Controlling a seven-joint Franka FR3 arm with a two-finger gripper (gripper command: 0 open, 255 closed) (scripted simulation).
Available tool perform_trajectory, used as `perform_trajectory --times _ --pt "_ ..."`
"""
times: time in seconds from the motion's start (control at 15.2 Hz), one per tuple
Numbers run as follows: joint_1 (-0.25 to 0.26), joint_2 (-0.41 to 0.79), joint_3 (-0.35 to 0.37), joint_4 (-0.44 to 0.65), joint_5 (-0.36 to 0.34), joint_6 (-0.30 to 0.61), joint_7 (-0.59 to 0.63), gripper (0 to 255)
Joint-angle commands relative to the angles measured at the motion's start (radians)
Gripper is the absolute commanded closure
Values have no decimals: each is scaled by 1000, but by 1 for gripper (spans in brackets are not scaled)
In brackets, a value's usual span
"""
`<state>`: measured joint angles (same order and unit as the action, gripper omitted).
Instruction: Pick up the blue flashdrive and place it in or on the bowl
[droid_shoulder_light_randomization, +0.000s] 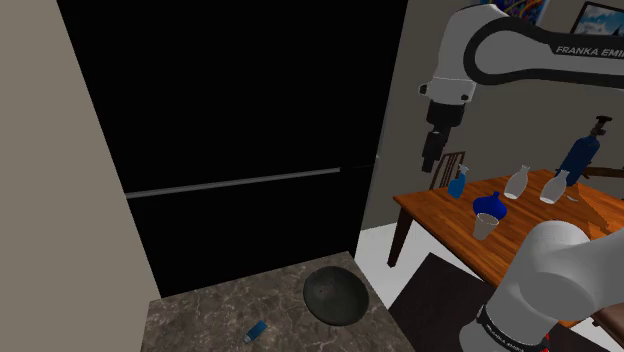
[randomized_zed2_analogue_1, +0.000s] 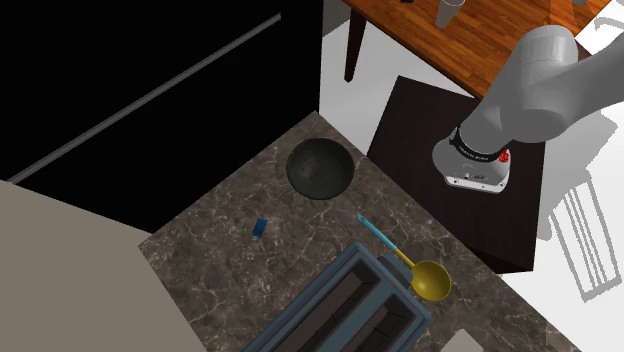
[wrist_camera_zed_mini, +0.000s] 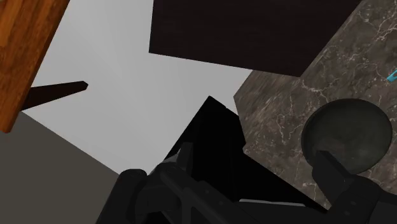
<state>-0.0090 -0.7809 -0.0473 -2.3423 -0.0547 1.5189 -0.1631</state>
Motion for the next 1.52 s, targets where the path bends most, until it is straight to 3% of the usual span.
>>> perform_trajectory --times 0.0,0.73,1.45 --pt "0 0 0 0 0 0 0 0" --pt "78 106 193 -143 140 256 220 0" --pt "134 385 394 -127 208 538 440 0"
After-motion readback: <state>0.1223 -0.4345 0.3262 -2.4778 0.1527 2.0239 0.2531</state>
